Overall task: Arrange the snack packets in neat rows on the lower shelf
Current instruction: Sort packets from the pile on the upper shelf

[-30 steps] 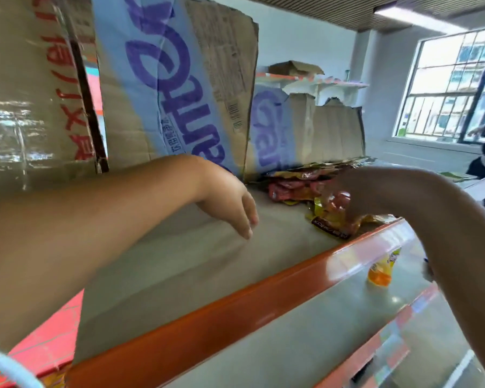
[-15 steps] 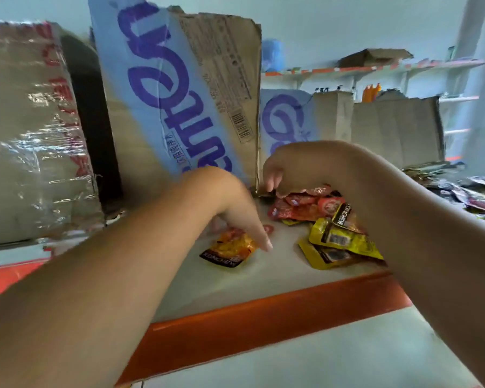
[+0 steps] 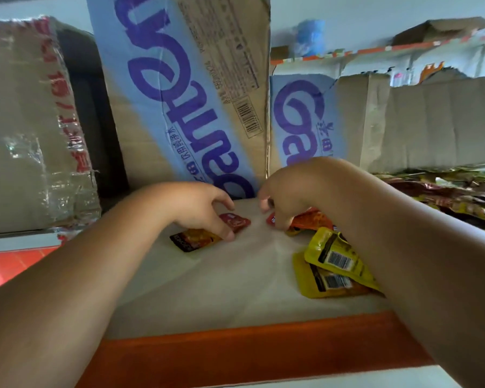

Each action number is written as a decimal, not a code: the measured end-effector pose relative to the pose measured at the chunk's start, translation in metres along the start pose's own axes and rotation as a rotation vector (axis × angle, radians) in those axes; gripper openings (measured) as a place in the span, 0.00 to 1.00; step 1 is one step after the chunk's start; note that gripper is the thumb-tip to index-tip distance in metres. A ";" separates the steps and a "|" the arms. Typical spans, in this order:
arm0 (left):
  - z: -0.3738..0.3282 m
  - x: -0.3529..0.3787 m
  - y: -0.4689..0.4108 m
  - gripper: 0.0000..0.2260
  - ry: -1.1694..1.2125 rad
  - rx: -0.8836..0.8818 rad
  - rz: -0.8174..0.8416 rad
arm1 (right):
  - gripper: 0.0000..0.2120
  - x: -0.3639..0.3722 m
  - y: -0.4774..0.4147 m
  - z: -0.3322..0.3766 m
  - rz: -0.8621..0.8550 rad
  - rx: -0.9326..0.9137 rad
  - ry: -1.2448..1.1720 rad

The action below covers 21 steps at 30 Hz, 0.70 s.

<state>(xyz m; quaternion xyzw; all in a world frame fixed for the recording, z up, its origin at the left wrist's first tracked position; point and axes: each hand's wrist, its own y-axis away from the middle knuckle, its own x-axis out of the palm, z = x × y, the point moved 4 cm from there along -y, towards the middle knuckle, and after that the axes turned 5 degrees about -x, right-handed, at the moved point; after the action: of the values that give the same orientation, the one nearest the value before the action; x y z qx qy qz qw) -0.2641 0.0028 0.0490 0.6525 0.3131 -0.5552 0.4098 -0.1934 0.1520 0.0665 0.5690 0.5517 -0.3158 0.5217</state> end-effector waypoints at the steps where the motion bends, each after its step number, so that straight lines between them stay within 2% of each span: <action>1: 0.002 0.000 -0.001 0.34 0.005 -0.003 0.008 | 0.19 -0.001 0.000 0.001 -0.045 -0.019 -0.037; 5: 0.003 0.000 0.000 0.31 0.046 -0.002 0.020 | 0.10 -0.010 0.007 -0.002 -0.346 -0.120 -0.352; 8: 0.005 0.001 0.000 0.30 0.045 -0.032 0.016 | 0.10 -0.019 0.015 -0.008 -0.596 -0.167 -0.620; 11: 0.005 0.001 0.001 0.28 0.063 -0.056 -0.002 | 0.10 -0.031 0.021 -0.019 -0.909 -0.122 -0.877; 12: 0.005 0.002 0.001 0.28 0.065 -0.061 -0.002 | 0.09 -0.032 0.021 -0.024 -0.965 -0.071 -0.928; 13: 0.004 0.001 0.001 0.28 0.068 -0.063 0.001 | 0.09 -0.031 0.019 -0.026 -0.953 -0.010 -0.939; 14: 0.005 0.002 0.000 0.29 0.067 -0.061 0.009 | 0.09 -0.026 0.016 -0.027 -0.868 0.046 -0.912; 16: 0.006 0.002 -0.001 0.29 0.049 -0.049 0.020 | 0.10 -0.013 0.009 -0.026 -0.609 0.104 -0.727; 19: 0.009 0.002 -0.003 0.29 0.051 -0.077 0.026 | 0.06 -0.009 0.010 -0.017 -0.437 0.095 -0.533; 21: 0.010 0.002 -0.001 0.30 0.052 -0.115 0.028 | 0.12 -0.009 0.011 -0.008 -0.330 0.075 -0.462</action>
<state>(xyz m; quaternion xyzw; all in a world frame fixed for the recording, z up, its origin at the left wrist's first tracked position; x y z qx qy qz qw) -0.2689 -0.0058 0.0463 0.6464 0.3458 -0.5134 0.4461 -0.1862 0.1585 0.0794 0.4033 0.4912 -0.5381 0.5536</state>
